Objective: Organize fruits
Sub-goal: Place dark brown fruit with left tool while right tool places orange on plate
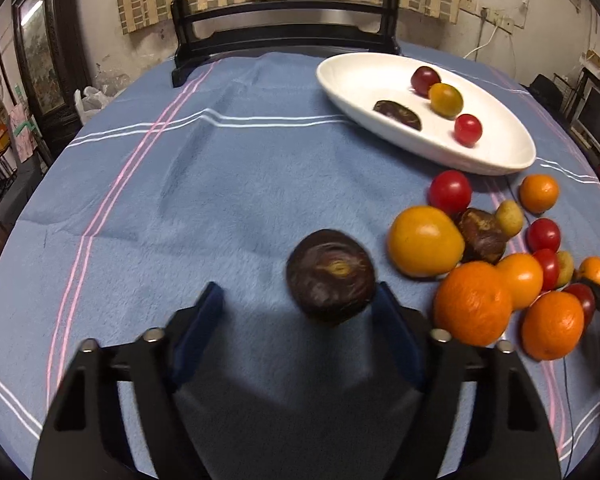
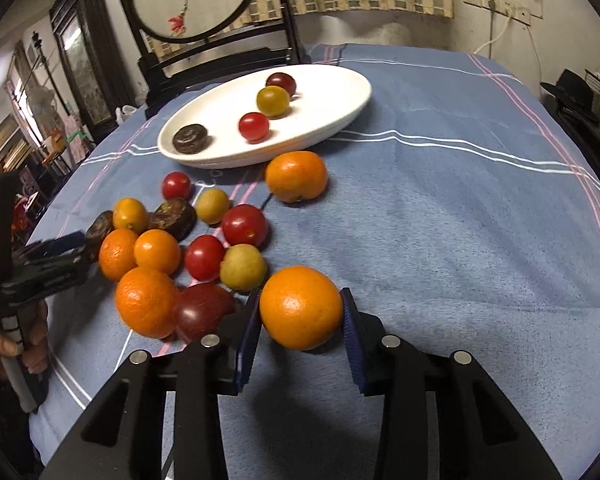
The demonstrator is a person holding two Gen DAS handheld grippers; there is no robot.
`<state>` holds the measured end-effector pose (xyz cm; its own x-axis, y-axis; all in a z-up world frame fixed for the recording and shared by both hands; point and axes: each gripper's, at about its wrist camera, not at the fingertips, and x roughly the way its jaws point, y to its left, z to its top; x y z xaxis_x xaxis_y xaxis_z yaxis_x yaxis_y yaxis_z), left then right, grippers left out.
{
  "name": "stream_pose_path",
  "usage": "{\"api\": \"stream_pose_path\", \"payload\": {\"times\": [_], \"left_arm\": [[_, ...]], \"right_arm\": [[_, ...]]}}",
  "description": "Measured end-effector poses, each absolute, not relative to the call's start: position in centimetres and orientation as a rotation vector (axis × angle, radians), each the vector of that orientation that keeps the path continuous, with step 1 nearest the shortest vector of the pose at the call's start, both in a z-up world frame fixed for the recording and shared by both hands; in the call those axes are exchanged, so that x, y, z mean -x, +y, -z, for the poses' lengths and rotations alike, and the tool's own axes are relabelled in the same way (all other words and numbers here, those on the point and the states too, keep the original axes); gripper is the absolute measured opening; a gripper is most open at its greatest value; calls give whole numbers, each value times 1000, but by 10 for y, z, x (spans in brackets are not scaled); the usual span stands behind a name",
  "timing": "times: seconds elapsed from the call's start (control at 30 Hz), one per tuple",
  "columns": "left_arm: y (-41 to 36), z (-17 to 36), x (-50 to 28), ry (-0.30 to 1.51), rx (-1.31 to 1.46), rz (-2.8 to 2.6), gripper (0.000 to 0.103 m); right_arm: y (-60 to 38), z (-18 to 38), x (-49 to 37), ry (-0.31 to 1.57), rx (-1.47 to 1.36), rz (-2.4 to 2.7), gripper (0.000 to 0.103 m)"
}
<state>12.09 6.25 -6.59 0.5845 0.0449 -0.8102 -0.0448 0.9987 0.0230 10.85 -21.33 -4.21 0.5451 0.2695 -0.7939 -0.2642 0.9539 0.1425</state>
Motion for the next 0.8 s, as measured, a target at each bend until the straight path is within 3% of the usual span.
{"api": "stream_pose_path", "payload": {"times": [0.03, 0.07, 0.27, 0.5, 0.8], "left_arm": [[60, 65, -122, 939, -4, -36, 56], [56, 63, -122, 933, -16, -28, 43], [54, 52, -111, 915, -15, -12, 43], [44, -1, -97, 784, -26, 48, 43], [6, -52, -132, 689, -56, 145, 43]], "right_arm": [[-212, 42, -108, 942, -2, -319, 39], [-211, 42, -107, 942, 1, -322, 39], [-217, 36, -105, 906, -17, -314, 39], [-225, 24, -104, 855, -49, -280, 39], [-191, -29, -115, 767, 29, -328, 39]]}}
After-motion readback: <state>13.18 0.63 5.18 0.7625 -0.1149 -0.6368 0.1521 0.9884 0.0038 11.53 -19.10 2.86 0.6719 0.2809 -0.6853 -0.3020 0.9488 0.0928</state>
